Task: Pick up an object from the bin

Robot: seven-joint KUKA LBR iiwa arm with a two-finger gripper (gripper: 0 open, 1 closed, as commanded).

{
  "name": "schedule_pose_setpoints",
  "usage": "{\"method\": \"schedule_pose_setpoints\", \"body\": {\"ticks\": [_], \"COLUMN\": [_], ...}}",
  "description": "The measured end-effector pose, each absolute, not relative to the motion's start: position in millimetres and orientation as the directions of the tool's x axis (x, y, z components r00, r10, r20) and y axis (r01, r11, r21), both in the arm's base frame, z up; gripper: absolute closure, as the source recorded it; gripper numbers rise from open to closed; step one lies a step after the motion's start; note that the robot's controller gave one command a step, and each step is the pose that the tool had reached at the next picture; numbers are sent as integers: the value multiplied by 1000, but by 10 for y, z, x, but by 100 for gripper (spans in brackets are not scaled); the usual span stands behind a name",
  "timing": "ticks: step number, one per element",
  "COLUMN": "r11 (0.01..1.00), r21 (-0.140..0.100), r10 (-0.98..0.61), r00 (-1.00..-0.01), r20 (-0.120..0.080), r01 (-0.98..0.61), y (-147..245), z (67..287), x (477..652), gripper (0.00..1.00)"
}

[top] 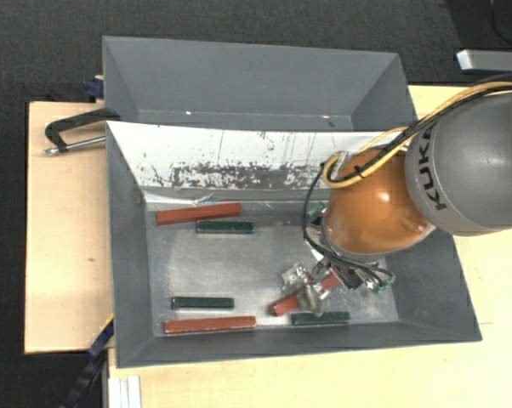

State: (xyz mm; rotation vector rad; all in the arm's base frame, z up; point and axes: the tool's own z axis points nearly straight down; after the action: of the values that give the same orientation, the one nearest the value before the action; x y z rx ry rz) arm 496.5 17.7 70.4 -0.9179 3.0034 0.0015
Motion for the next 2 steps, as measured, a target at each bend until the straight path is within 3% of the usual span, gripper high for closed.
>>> {"method": "schedule_pose_setpoints", "body": {"ticks": [1,2], "r11": [829,769], "r21": [1,-1], "r10": [-559,-639], "r00": [-829,-769], "r20": [-1,-5], "r01": [-559,-639], "y": [177,871], "z": [704,1458], "x": [4965,5076], "gripper": [100,100]}}
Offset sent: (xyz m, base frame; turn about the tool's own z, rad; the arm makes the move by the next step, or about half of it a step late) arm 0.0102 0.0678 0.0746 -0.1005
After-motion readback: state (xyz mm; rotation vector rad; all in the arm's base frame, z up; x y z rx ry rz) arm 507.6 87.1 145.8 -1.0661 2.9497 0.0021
